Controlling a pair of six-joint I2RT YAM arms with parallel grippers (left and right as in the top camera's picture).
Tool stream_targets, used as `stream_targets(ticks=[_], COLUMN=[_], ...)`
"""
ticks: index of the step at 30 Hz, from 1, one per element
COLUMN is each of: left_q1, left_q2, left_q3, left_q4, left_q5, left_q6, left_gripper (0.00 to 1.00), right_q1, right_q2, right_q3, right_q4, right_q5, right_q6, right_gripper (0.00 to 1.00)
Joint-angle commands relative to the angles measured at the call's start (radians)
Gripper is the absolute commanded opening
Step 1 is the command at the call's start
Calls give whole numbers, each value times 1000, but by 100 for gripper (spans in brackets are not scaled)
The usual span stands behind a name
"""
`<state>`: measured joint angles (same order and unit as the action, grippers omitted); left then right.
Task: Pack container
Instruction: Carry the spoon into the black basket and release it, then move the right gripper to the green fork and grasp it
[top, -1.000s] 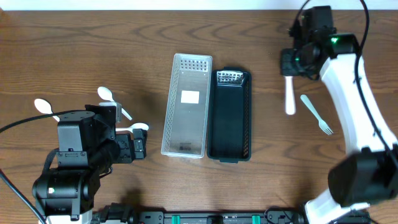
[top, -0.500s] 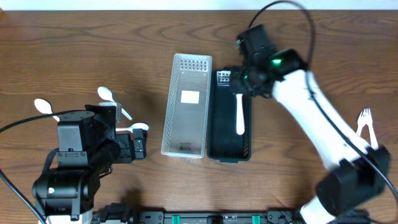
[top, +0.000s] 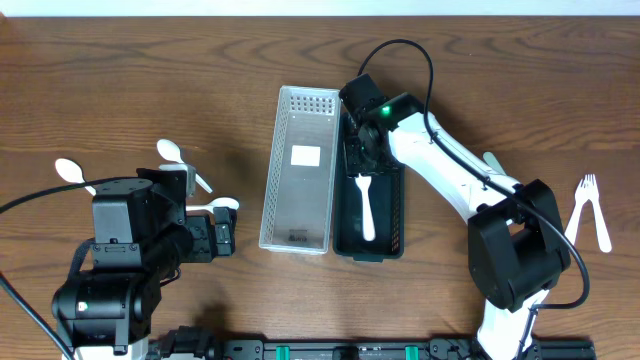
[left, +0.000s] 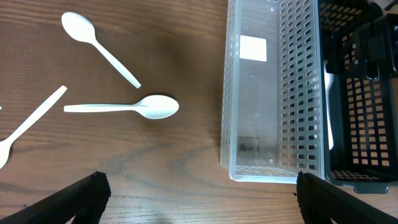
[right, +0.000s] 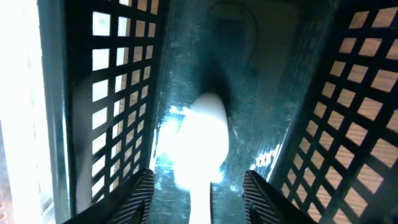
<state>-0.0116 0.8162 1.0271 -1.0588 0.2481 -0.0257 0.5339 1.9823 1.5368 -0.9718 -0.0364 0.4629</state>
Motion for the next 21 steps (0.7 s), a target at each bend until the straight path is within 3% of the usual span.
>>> stream_targets(ticks=[1, 7, 13, 15, 21], left_q1=[-2, -2, -2, -2, -2], left_q2=[-1, -1, -1, -1, -1], left_q3=[13, 13, 13, 13, 13], left_q4=[-3, -3, -3, -3, -3], left_q5=[-1, -2, -1, -2, -2], left_q6=[6, 6, 6, 6, 6], left_gripper=[98, 98, 98, 98, 98], right_q1=[-7, -89, -299, -385, -638], right_q2=[-47, -172, -344, -378, -426], right_q3=[42, 193, 285, 285, 282], right_q4=[-10, -133, -227, -281, -484], right_q5=[10, 90, 137, 137, 115], right_q6=[-48, -121, -368, -437, -368], right_gripper=[53, 54, 84, 88, 88])
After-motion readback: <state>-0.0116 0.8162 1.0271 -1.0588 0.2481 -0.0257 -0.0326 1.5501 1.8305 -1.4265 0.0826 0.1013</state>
